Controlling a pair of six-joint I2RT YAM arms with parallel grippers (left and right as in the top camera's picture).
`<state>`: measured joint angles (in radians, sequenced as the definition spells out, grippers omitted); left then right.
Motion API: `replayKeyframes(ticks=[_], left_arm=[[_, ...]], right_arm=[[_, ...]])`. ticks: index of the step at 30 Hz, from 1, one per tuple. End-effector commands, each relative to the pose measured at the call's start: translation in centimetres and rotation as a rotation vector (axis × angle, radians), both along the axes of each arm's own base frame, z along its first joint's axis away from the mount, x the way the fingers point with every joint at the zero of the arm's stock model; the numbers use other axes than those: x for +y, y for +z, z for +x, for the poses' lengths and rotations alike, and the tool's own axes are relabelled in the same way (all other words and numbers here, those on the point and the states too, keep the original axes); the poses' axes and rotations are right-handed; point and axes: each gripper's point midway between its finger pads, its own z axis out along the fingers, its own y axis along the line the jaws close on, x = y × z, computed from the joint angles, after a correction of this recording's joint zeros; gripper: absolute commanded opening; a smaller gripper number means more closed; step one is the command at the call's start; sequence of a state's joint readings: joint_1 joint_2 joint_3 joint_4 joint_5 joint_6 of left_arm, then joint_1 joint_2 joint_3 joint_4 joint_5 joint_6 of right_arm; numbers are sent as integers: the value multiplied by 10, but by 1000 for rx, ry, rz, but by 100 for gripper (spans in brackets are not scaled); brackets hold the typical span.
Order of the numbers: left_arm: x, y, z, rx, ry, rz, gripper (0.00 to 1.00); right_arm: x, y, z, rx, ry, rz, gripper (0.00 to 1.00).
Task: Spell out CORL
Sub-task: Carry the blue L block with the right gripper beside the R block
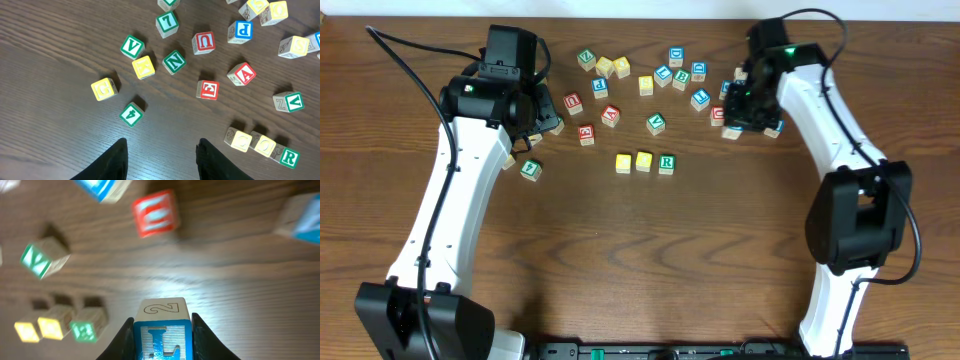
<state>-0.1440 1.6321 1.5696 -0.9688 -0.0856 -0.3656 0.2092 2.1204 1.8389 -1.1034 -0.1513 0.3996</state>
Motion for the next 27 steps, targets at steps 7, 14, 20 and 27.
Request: replayKeyframes(ticks=[7,14,20,27], left_arm=[[4,-3,-1,9,5,19,44],[4,-3,-1,9,5,19,44],[4,-3,-1,9,5,19,44],[4,-3,-1,9,5,19,44]], right_arm=[[53,-13,-23,13,136,-42,24],[66,-28,-32,-9,134,-138,25],[72,-42,-35,-25,150,-151,27],[61,-60,-38,-27,103,-196,26]])
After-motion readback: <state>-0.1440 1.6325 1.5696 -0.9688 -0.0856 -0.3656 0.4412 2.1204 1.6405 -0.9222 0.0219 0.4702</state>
